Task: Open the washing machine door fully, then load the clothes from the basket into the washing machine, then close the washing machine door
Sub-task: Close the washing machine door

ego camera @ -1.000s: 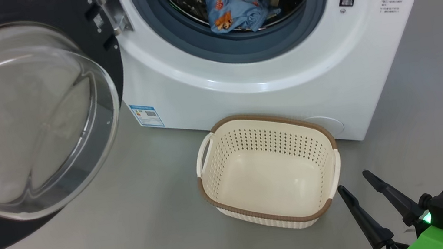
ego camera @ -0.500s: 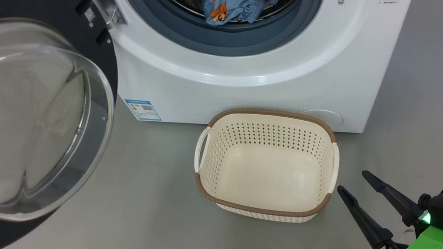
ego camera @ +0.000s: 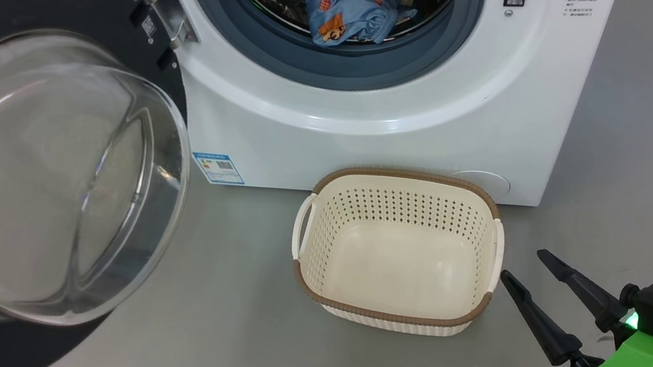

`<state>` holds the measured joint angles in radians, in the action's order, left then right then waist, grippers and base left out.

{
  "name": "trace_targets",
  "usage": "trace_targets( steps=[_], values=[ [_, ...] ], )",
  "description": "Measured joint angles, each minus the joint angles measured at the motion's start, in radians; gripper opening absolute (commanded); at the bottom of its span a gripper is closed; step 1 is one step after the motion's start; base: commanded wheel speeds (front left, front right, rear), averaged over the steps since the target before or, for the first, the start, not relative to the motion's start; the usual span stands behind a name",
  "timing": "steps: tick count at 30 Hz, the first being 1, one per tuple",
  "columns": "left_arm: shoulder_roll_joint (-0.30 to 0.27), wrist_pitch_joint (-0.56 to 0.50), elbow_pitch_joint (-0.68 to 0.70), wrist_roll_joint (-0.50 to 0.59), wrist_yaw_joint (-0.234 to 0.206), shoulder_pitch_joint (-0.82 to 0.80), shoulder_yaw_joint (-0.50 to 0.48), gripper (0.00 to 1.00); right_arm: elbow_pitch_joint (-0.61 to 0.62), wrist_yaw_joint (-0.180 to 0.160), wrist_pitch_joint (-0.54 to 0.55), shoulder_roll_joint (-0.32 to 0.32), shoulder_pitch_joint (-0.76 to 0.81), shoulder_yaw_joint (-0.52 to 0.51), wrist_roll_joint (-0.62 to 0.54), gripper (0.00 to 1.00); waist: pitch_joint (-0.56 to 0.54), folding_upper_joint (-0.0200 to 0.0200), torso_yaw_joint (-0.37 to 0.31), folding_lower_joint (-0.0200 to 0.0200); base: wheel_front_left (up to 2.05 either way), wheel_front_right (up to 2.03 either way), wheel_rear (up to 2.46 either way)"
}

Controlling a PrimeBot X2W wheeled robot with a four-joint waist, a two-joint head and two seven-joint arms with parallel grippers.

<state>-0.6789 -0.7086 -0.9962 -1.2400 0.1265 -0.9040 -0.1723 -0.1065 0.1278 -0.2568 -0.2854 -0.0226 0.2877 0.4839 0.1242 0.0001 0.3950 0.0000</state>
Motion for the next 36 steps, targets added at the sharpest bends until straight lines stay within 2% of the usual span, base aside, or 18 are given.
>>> trace_targets(
  steps=[10, 21, 27, 36],
  values=[
    [0.028, -0.223, 0.225, -0.085, 0.000, 0.118, 0.060, 0.00, 0.000, 0.000, 0.000, 0.007, 0.002, -0.009, 0.000, 1.00, -0.019, 0.0000, 0.001, 0.0000, 0.00, 0.00, 0.00],
    [0.051, -0.403, 0.540, -0.225, 0.000, 0.261, 0.101, 0.00, 0.004, 0.000, 0.000, 0.015, 0.007, -0.023, 0.000, 1.00, -0.035, 0.0000, -0.009, 0.0000, 0.00, 0.00, 0.00],
    [0.082, -0.452, 0.686, -0.281, 0.000, 0.306, 0.124, 0.00, 0.006, 0.000, 0.000, 0.023, 0.024, -0.036, 0.000, 1.00, -0.038, 0.0000, -0.030, 0.0000, 0.00, 0.00, 0.00],
    [0.185, -0.462, 0.797, -0.308, 0.000, 0.314, 0.183, 0.00, 0.013, 0.000, 0.000, 0.032, 0.024, -0.047, 0.000, 1.00, -0.033, 0.0000, -0.084, 0.0000, 0.00, 0.00, 0.00]
  ],
)
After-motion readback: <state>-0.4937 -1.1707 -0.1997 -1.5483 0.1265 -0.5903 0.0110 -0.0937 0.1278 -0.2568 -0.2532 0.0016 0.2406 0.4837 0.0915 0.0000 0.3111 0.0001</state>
